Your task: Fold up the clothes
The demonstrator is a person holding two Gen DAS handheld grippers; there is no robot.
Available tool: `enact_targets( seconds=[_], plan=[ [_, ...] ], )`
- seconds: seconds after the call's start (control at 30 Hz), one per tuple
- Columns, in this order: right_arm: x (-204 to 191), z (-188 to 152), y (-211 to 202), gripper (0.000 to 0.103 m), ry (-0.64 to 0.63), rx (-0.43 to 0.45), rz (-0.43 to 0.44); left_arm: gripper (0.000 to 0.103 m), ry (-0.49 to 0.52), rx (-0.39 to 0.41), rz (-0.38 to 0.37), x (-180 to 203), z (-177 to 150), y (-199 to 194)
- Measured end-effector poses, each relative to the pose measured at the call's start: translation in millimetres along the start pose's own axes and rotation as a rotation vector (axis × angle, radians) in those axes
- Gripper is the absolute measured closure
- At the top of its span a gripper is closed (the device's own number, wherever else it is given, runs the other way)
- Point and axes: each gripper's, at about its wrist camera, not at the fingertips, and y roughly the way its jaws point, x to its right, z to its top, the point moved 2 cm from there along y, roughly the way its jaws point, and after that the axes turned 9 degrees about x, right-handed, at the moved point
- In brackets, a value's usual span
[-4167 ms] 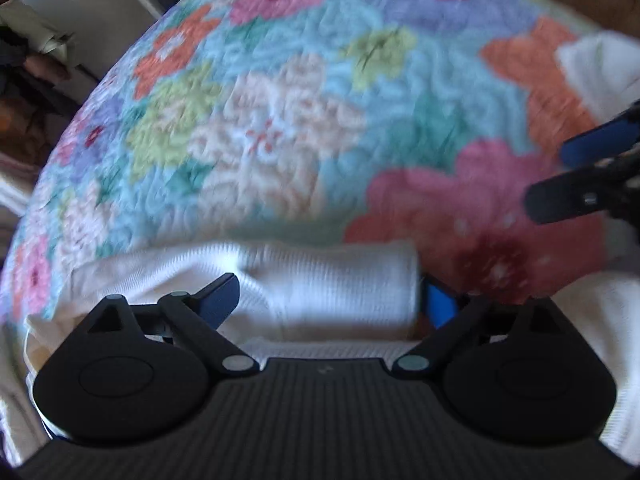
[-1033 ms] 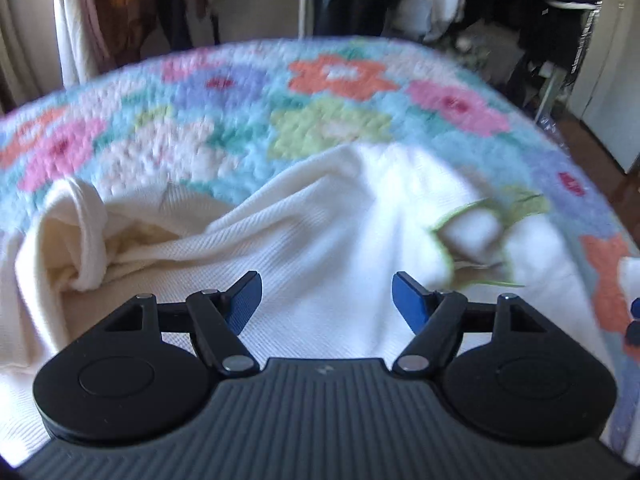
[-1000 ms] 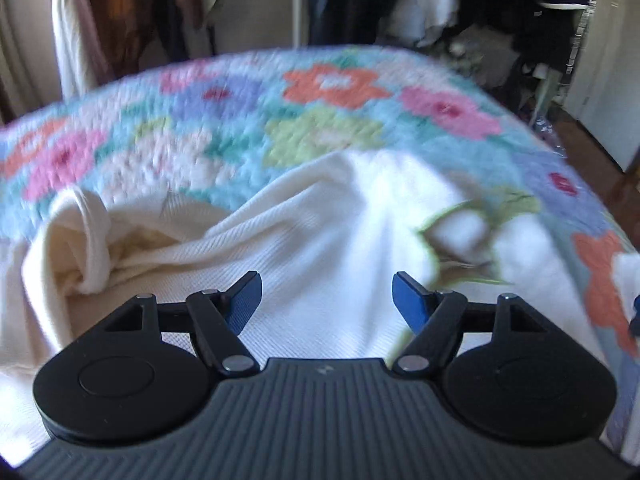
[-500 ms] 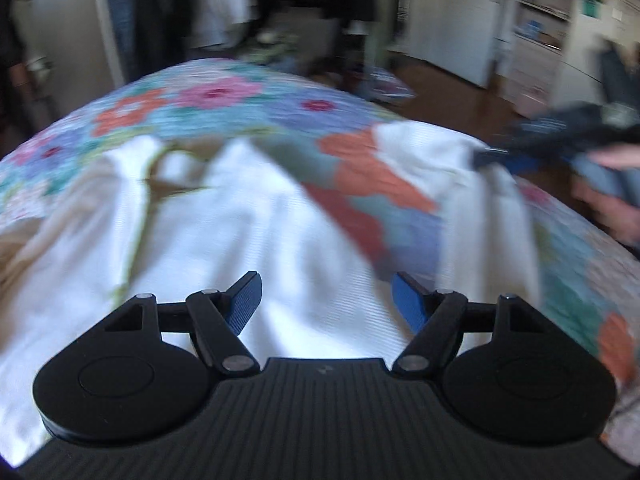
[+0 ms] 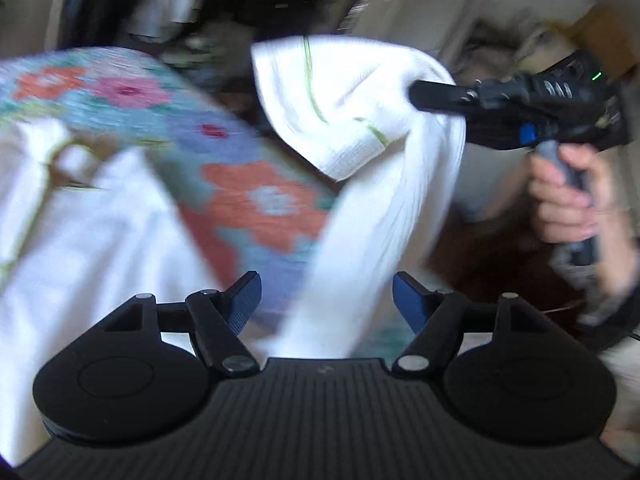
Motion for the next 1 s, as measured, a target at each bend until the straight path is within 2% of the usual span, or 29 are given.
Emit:
enact_targets(
  seconds=[0.03,0.1,0.17,0.23,0.4,0.5,0.53,0.6,0.63,0.67,0.7,0.8,0.9,1.0],
  plan=[
    [-9.7,-4.0,-2.3,0.093,-0.016,-0.061,0.050,0.031,-0.006,-0.009,-0.044,6.3,-0.8,-6.0],
    [-19.9,-24.7,-0.2,0.093,-0.046,-0.207,0.051,0.031,-0.008,-0.039,-0.076,15.1,-7.7,-15.0],
    [-18.8,-55.0,12.6,0.093,-0.058,-0.356,-0.003,0.031,-0.006,-0.085,-0.081,22.9,-19.7,-22.1],
    [-13.1,-87.5,30.8,0.093,-0.049,-0.453,-0.075,0.031,0.030,-0.111,-0.040,28.1,-34.5,-24.9],
    [-3.7,-143.8,69.3,0.092,-0.013,-0.616,-0.131,0.024,0.051,-0.105,0.057,29.4,-63.8,-31.2],
    [-10.6,-160.9,75.5,0.087,-0.118,-0.688,-0.245,0.024,0.091,-0.125,0.061,30.8,-73.7,-35.2],
    [-14.2,-161.8,74.8,0.082,-0.151,-0.700,-0.259,0.027,0.106,-0.131,0.082,28.7,-75.9,-34.8],
    [-19.0,-152.8,67.0,0.070,-0.147,-0.673,-0.211,0.049,0.136,-0.149,0.115,28.7,-81.9,-32.8],
    [-18.5,-144.3,59.0,0.058,-0.129,-0.632,-0.199,0.053,0.144,-0.164,0.123,27.1,-84.9,-30.2],
    [-15.7,-134.8,48.4,0.050,-0.104,-0.575,-0.200,0.065,0.139,-0.177,0.134,23.8,-87.1,-28.0],
    [-13.0,-125.3,37.9,0.048,-0.079,-0.518,-0.202,0.079,0.133,-0.190,0.147,20.4,-89.2,-25.7],
    [13.9,-101.8,14.0,0.047,0.053,-0.386,-0.277,0.099,0.106,-0.210,0.175,10.1,-94.6,-20.8],
    [49.3,-97.3,5.5,0.047,0.129,-0.358,-0.391,0.099,0.050,-0.189,0.181,1.1,-96.4,-27.4],
    [87.7,-108.9,8.7,0.047,0.234,-0.389,-0.430,0.099,0.069,-0.178,0.197,-2.1,-96.8,-28.9]
  ],
)
